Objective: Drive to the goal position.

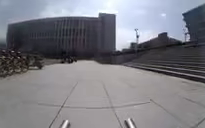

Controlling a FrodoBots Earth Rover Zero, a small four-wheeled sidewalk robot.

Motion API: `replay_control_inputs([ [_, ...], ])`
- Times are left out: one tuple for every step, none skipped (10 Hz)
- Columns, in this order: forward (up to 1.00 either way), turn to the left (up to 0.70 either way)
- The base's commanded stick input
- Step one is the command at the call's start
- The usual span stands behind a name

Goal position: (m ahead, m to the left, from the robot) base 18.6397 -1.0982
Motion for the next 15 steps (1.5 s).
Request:
replay_control_inputs([
  [0.85, -0.34],
  [0.85, 0.00],
  [0.85, 0.00],
  [0.85, 0.00],
  [0.85, 0.00],
  [0.85, 0.00],
  [0.85, 0.00],
  [0.85, 0.00],
  [0.85, 0.00],
  [0.85, 0.00],
  [0.85, 0.00],
  [0.85, 0.00],
  [0.85, 0.00],
  [0.85, 0.00],
  [0.85, 0.00],
])
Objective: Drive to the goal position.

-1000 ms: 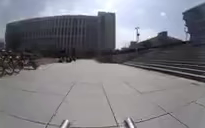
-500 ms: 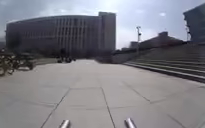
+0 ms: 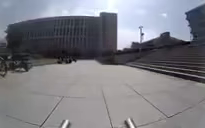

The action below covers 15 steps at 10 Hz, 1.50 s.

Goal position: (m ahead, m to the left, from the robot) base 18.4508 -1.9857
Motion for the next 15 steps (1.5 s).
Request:
replay_control_inputs([
  [0.85, 0.00],
  [0.85, 0.00],
  [0.85, 0.00],
  [0.85, 0.00],
  [0.85, 0.00],
  [0.85, 0.00],
  [0.85, 0.00],
  [0.85, 0.00],
  [0.85, 0.00],
  [0.85, 0.00],
  [0.85, 0.00],
  [0.85, 0.00],
  [0.85, 0.00],
  [0.85, 0.00],
  [0.85, 0.00],
])
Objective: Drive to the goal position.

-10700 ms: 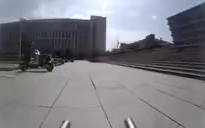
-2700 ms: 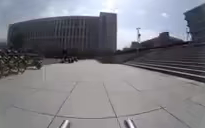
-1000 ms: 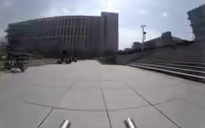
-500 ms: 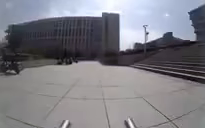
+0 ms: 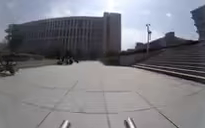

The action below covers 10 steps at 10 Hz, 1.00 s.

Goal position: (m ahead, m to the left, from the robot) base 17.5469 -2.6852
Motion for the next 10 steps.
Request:
replay_control_inputs([
  [0.85, 0.00],
  [0.85, 0.00],
  [0.85, 0.00],
  [0.85, 0.00],
  [0.85, 0.00],
  [0.85, 0.00],
  [0.85, 0.00],
  [0.85, 0.00],
  [0.85, 0.00],
  [0.85, 0.00],
])
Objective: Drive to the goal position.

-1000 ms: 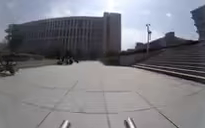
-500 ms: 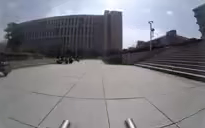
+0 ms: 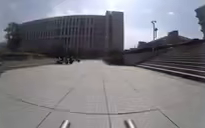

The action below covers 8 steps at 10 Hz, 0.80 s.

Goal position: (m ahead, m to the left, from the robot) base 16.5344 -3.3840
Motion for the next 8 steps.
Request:
replay_control_inputs([
  [0.85, 0.00],
  [0.85, 0.00],
  [0.85, 0.00],
  [0.85, 0.00],
  [0.85, 0.00],
  [0.85, 0.00],
  [0.85, 0.00],
  [0.85, 0.00],
])
